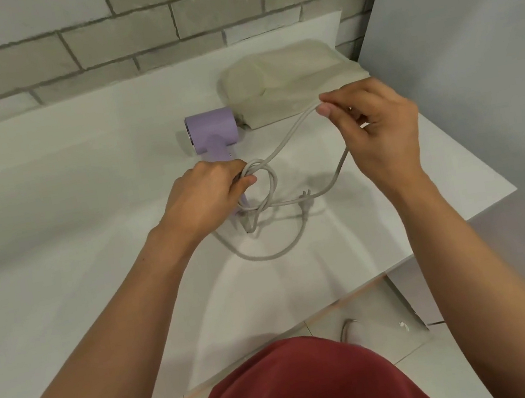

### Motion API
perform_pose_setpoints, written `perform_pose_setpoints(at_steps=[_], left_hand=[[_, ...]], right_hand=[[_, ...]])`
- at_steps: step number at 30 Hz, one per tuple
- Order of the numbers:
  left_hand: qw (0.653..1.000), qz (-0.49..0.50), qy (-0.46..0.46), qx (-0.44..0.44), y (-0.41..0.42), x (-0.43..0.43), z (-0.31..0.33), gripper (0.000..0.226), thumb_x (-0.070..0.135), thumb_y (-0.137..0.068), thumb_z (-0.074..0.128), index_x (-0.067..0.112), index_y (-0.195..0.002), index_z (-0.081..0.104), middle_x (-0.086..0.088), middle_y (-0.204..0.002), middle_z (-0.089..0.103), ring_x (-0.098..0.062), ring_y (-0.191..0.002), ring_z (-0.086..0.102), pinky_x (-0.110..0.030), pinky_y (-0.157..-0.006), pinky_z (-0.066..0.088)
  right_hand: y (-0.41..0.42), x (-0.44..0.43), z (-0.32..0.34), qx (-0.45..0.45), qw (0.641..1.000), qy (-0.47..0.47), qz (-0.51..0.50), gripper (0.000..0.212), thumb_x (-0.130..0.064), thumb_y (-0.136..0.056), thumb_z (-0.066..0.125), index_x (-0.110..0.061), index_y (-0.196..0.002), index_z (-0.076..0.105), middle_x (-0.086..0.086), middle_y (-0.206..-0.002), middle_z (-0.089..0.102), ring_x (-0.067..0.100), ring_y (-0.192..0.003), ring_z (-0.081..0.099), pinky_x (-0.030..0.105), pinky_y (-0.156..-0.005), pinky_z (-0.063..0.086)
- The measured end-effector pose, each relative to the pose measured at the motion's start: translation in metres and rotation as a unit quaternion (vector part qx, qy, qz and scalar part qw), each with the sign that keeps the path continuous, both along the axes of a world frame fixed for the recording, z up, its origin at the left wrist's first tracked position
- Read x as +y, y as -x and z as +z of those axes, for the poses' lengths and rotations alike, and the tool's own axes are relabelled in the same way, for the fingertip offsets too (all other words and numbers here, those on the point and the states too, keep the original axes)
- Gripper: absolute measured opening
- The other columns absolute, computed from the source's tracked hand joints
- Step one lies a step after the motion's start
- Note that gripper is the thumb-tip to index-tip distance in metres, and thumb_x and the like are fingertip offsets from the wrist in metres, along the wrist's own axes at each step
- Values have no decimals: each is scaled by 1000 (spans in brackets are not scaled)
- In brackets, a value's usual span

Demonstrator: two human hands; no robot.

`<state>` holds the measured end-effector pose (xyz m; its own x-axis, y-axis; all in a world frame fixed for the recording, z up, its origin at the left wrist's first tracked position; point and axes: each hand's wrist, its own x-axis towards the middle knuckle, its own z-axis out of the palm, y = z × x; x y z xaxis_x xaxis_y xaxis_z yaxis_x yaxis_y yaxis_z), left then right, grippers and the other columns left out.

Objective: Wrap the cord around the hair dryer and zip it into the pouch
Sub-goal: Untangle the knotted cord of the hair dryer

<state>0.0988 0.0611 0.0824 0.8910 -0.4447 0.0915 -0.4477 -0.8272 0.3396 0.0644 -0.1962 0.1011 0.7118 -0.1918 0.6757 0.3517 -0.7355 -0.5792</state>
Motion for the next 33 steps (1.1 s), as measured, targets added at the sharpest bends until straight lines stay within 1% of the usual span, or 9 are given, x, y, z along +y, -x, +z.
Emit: perform_pose_setpoints(at_steps=[4,7,11,14,19,23,26,29,33], left_hand=[[999,-2,26,26,-2,-1,-6,37,45,-103,55,19,-77,57,12,-61,50,-21,-66,54,-30,-53,30],[995,-3,77,60,-4,2,-13,27,44,-101,60,21,-87,64,10,-66,63,-14,-69,60,-33,-61,43],[970,28,204,126,-4,4,-14,19,41,-97,68,23,-99,63,9,-77,77,-9,-74,64,-28,-71,47],[949,32,268,162,-7,9,-16,19,42,-95,71,23,-94,73,-2,-74,74,-29,-75,62,-37,-72,49],[920,51,337,193,-10,10,-17,14,32,-96,72,21,-94,81,6,-76,74,-1,-66,60,-22,-71,46],[921,42,330,204,-10,10,-19,17,37,-96,70,27,-104,81,3,-92,80,-21,-85,70,-37,-82,54],[922,26,329,204,-9,7,-18,17,36,-97,70,28,-108,81,3,-94,79,-31,-93,69,-40,-84,55],[922,21,331,198,-9,7,-17,17,34,-96,71,29,-109,81,4,-90,79,-26,-86,70,-33,-76,56],[924,10,332,190,-8,6,-19,18,32,-95,72,24,-109,81,5,-72,73,-5,-61,58,-16,-65,46]], right_hand=[[-4,-8,-3,109,993,35,8,21,-30,-100,70,-17,-112,80,-2,-105,76,0,-79,60,5,-73,43],[-4,-12,-8,179,981,72,8,24,-28,-101,68,-18,-121,77,-3,-116,75,3,-83,59,4,-77,44],[-1,-8,-14,171,981,86,23,43,-14,-99,65,-23,-141,64,-3,-134,64,15,-97,66,27,-87,55],[2,2,-13,136,983,112,45,58,-8,-96,61,-25,-152,52,1,-144,53,23,-115,61,38,-88,58],[7,34,-13,36,977,186,100,44,-1,-95,60,-13,-137,66,10,-135,61,31,-109,59,45,-76,58],[0,50,-21,52,960,243,131,50,4,-91,58,-17,-136,66,3,-142,60,29,-114,55,49,-70,59],[-5,56,-27,77,954,262,126,37,-9,-97,62,-18,-133,68,0,-138,63,27,-113,53,48,-68,60],[-10,56,-29,80,954,268,109,22,-28,-101,66,-21,-118,75,-3,-114,69,26,-99,56,42,-55,58],[-9,53,-22,65,956,273,88,22,-39,-102,62,-26,-105,79,-8,-99,70,24,-89,57,36,-49,52]])
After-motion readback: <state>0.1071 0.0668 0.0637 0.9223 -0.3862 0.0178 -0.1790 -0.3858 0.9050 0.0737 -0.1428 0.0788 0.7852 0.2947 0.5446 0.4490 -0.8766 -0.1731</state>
